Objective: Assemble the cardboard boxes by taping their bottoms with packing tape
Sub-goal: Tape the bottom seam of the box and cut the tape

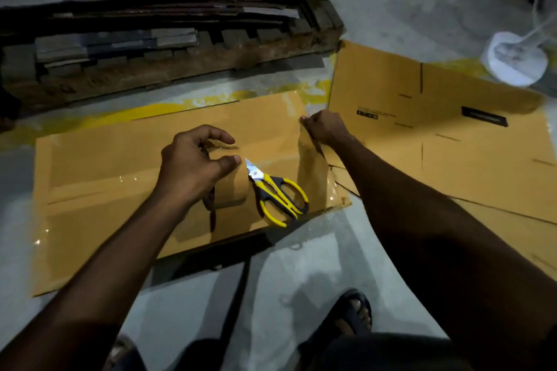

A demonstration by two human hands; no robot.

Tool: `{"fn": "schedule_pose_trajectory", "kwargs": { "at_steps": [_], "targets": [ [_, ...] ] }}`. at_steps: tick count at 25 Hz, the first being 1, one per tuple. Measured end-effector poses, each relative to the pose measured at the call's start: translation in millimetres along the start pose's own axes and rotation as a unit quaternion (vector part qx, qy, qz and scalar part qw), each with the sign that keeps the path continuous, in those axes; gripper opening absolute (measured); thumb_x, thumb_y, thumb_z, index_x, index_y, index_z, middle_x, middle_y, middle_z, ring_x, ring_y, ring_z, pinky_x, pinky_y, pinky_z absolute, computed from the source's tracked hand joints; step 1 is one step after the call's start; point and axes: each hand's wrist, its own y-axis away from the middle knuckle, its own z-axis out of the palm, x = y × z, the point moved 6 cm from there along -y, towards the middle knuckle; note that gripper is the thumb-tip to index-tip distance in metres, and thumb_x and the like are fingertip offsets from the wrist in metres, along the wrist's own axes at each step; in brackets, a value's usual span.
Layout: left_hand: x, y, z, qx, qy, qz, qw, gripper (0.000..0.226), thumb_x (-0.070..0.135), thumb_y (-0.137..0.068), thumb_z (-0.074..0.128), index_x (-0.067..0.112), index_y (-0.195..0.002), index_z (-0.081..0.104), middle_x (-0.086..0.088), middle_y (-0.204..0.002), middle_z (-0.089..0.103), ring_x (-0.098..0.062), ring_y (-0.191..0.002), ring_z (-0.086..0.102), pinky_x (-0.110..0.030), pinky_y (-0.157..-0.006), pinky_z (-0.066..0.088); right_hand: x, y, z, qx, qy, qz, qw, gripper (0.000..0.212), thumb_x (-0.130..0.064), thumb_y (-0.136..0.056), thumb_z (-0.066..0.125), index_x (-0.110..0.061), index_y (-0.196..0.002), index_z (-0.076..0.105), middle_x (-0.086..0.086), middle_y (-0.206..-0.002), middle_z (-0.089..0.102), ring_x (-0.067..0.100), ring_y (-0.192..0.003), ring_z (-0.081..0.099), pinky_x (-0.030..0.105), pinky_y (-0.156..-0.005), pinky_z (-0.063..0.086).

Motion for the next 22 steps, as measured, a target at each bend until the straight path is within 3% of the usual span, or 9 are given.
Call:
{"fn": "schedule_pose_trajectory", "kwargs": {
  "at_steps": [2,4,6,8,11,14,17,20,22],
  "targets": [
    [7,6,6,-0.007,-0.002,0.009,1.0,0.023,0.019,-0.073,0.082,0.028,-0.091,0.07,-0.007,-0.095,0.068,-0.033,-0.083,0.064,-0.048,-0.071,0.057,16,47,3,-0.033,-0.043,-0.031,0.998,0.052,-0.042,-0.103,0.04,-0.005,-0.075,0.063,0.026,-0.093,0.066,0.04,-0.096,0.063,0.036,-0.074,0.043],
    [13,15,12,-0.022,-0.004,0.018,1.0,0.024,0.018,-0.074,0.081,0.027,-0.093,0.07,-0.002,-0.094,0.067,-0.033,-0.084,0.063,-0.049,-0.068,0.057,35,90,4,-0.063,-0.123,-0.014,0.99,0.045,-0.033,-0.105,0.036,-0.004,-0.1,0.07,0.024,-0.113,0.066,0.038,-0.111,0.059,0.034,-0.082,0.041],
    [17,24,18,-0.039,-0.007,0.023,0.999,0.024,0.016,-0.076,0.079,0.027,-0.095,0.07,-0.003,-0.096,0.065,-0.03,-0.081,0.063,-0.05,-0.063,0.058,64,125,6,-0.027,-0.175,0.037,0.984,0.041,-0.033,-0.104,0.037,-0.009,-0.122,0.065,0.017,-0.126,0.064,0.034,-0.118,0.058,0.03,-0.086,0.041],
    [21,31,22,-0.045,-0.016,0.031,0.998,0.024,0.016,-0.076,0.079,0.026,-0.095,0.069,-0.004,-0.099,0.065,-0.029,-0.083,0.063,-0.05,-0.066,0.058,90,159,9,0.048,-0.2,0.109,0.972,0.049,-0.048,-0.097,0.041,-0.009,-0.107,0.069,0.014,-0.1,0.074,0.033,-0.1,0.067,0.033,-0.081,0.05],
    [27,37,26,-0.048,-0.027,0.045,0.997,0.024,0.018,-0.075,0.079,0.028,-0.094,0.069,0.001,-0.098,0.065,-0.029,-0.086,0.065,-0.048,-0.072,0.058,104,195,23,-0.007,-0.2,0.201,0.959,0.069,-0.064,-0.093,0.035,-0.007,-0.075,0.07,0.004,-0.063,0.072,0.028,-0.068,0.071,0.042,-0.074,0.059],
    [29,40,28,-0.057,-0.032,0.046,0.997,0.023,0.017,-0.076,0.079,0.028,-0.093,0.068,0.008,-0.089,0.063,-0.017,-0.066,0.065,-0.049,-0.06,0.059,90,205,33,-0.082,-0.239,0.236,0.938,0.079,-0.069,-0.095,0.033,-0.001,-0.079,0.071,0.008,-0.07,0.074,0.032,-0.068,0.072,0.039,-0.07,0.06],
    [29,40,26,-0.057,-0.031,0.041,0.997,0.023,0.017,-0.077,0.078,0.03,-0.092,0.067,0.009,-0.089,0.059,0.012,-0.064,0.058,-0.052,-0.056,0.058,76,196,40,-0.073,-0.261,0.231,0.935,0.073,-0.069,-0.092,0.041,-0.002,-0.084,0.069,0.011,-0.076,0.074,0.034,-0.068,0.072,0.039,-0.066,0.06],
    [28,37,23,-0.053,-0.033,0.04,0.997,0.023,0.016,-0.078,0.077,0.028,-0.095,0.067,0.002,-0.101,0.059,-0.001,-0.061,0.062,-0.052,-0.058,0.058,68,181,42,-0.035,-0.199,0.199,0.959,0.061,-0.057,-0.096,0.046,-0.001,-0.09,0.068,0.013,-0.08,0.074,0.033,-0.072,0.072,0.045,-0.071,0.061],
    [26,36,21,-0.054,-0.03,0.038,0.997,0.023,0.015,-0.079,0.077,0.027,-0.096,0.067,-0.001,-0.108,0.059,-0.003,-0.062,0.062,-0.052,-0.059,0.059,64,175,44,-0.019,-0.095,0.159,0.983,0.057,-0.049,-0.101,0.04,0.002,-0.106,0.066,0.019,-0.1,0.071,0.039,-0.095,0.068,0.041,-0.084,0.055]
  ]
}}
